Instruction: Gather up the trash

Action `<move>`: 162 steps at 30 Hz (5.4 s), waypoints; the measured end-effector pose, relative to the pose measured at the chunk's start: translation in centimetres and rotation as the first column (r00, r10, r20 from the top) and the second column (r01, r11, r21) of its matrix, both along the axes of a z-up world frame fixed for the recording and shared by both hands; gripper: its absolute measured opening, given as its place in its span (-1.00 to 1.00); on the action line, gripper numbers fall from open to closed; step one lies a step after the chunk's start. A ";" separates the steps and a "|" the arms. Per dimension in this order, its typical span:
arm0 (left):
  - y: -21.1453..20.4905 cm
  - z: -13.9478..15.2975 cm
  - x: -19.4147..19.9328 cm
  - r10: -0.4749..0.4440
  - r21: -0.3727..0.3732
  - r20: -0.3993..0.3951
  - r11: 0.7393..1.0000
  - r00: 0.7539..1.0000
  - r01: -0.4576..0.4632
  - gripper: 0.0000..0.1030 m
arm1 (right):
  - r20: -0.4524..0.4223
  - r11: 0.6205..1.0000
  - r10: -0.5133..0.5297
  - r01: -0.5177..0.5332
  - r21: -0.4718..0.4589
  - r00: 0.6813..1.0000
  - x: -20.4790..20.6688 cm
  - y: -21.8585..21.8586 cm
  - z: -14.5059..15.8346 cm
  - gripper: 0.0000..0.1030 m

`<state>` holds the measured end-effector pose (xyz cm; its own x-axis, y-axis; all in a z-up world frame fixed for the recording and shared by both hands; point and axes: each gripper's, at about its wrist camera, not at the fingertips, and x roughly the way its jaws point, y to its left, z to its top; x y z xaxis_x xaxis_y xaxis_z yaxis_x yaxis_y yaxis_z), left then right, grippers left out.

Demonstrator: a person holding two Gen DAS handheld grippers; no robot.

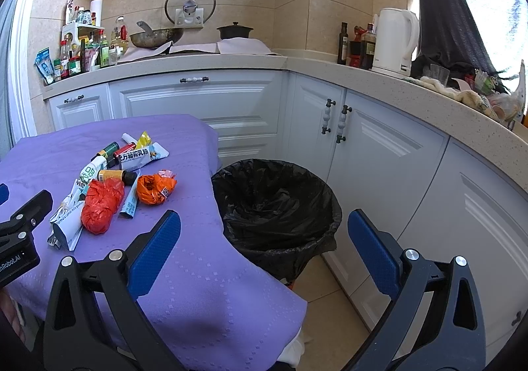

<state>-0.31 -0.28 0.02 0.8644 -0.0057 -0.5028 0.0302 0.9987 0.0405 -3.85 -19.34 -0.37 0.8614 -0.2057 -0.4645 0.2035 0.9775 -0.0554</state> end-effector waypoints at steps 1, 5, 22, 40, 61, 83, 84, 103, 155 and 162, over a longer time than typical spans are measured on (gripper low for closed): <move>0.0 0.0 0.0 0.000 0.000 0.000 1.000 1.000 0.000 0.88 | 0.000 1.000 0.000 0.000 0.001 1.000 0.0 0.0 0.0 0.92; 0.1 0.0 0.0 -0.002 0.000 0.000 1.000 1.000 0.002 0.88 | 0.000 1.000 0.000 0.000 0.000 1.000 0.0 0.0 0.0 0.92; 0.0 0.1 0.0 -0.001 -0.001 0.000 1.000 1.000 0.001 0.88 | 0.000 1.000 -0.001 0.001 0.001 1.000 0.0 0.0 0.1 0.92; 0.0 0.0 0.0 -0.001 0.000 -0.002 1.000 1.000 0.001 0.88 | 0.000 1.000 -0.001 0.001 0.001 1.000 -0.1 0.0 0.0 0.92; 0.6 -0.6 0.6 0.014 -0.019 -0.029 1.000 0.999 -0.014 0.87 | -0.011 1.000 0.010 -0.010 -0.002 1.000 1.0 -0.8 0.2 0.92; 5.0 -3.2 3.1 0.111 -0.016 -0.159 0.993 0.981 -0.115 0.39 | -0.113 0.995 0.093 -0.088 0.045 0.989 4.5 1.0 -2.7 0.41; 5.1 -3.3 3.2 0.111 -0.017 -0.165 0.993 0.980 -0.115 0.39 | -0.118 0.995 0.097 -0.092 0.045 0.988 4.7 1.1 -2.7 0.41; 3.8 -6.7 3.6 -0.006 -0.055 -0.273 0.998 0.962 -0.010 -0.45 | -0.160 0.993 0.115 -0.109 0.046 0.980 5.2 1.9 -4.0 0.41; 15.7 -4.1 3.3 0.300 -0.060 -0.159 0.948 0.941 -0.312 -0.64 | -0.217 0.899 0.433 -0.437 0.029 0.875 10.0 14.7 -4.1 -0.26; 14.9 -4.2 3.4 0.286 -0.069 -0.170 0.951 0.943 -0.301 -0.64 | -0.177 0.903 0.426 -0.429 0.023 0.887 9.1 14.3 -3.1 -0.28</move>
